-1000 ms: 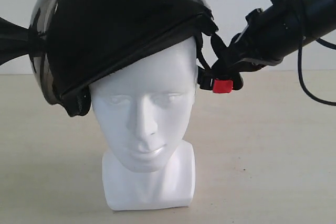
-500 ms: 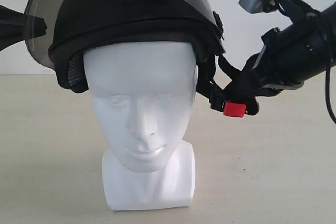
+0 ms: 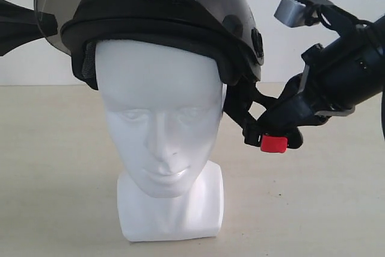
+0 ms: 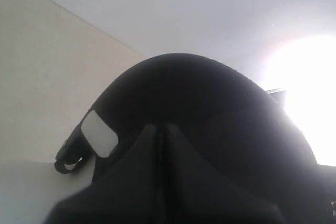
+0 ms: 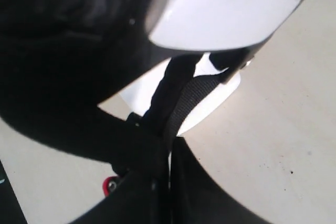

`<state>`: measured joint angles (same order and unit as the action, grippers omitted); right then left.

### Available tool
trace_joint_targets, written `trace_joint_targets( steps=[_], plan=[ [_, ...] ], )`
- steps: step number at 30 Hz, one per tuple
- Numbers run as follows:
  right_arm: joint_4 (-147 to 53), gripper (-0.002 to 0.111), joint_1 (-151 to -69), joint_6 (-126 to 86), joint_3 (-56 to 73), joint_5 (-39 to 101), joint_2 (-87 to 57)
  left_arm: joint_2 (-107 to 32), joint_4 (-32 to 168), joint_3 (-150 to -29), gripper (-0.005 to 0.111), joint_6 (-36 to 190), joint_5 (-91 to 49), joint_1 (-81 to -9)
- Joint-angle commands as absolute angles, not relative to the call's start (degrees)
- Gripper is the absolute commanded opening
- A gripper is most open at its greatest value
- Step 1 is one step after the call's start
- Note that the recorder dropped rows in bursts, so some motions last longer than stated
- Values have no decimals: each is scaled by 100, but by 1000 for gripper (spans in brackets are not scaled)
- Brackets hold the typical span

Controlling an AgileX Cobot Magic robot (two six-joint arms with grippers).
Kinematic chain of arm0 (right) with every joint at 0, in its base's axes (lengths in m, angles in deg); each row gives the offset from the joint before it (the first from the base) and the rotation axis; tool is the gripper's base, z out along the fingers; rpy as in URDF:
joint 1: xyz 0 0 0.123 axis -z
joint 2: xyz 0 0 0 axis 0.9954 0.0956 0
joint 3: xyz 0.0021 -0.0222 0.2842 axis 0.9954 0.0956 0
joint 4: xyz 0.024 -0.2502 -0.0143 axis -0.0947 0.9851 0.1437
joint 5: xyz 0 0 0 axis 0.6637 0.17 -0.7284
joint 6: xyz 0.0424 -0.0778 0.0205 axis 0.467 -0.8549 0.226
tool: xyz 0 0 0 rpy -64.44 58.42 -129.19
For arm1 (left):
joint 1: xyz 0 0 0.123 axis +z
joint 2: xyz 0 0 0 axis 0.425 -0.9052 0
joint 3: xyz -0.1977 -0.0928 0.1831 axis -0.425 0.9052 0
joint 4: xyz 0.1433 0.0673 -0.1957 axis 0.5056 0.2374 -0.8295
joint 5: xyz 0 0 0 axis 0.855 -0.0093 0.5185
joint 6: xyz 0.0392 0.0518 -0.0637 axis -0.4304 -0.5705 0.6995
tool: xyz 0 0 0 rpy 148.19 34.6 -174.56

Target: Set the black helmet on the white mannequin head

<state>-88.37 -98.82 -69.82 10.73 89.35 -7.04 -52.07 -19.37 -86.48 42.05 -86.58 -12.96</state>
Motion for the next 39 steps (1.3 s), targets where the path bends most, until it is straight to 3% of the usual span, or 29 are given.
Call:
trace_joint_targets(
  steps=[1, 4, 6, 11, 13, 32, 39],
  plan=[
    [-8878, 0, -9843, -7029, 1096, 8797, -765, -5147, -1996, -8688, 4, 4141, -8821, -1322],
    [-8903, 2, -9843, -7029, 1096, 8755, -765, -5147, -1996, -8688, 4, 4141, -8863, -1322],
    [-8926, 11, -9843, -7029, 1096, 8730, -765, -5147, -1996, -8688, 4, 4113, -8863, -1322],
    [-8947, 47, -9843, -7018, 1096, 8705, -765, -5147, -1932, -8688, 4, 4115, -8871, -1322],
    [-8947, 54, -9843, -7018, 1096, 8691, -765, -5147, -1868, -8688, 4, 4115, -8871, -1322],
    [-8565, 53, -9843, -5873, 1096, 8816, -1922, -5147, -1825, -8688, 4, 4115, -9027, -1310],
    [-7907, 32, -9819, -4222, 1096, 8202, -2436, -5147, -1899, -8914, 4, 4096, -9014, -1153]
  ],
)
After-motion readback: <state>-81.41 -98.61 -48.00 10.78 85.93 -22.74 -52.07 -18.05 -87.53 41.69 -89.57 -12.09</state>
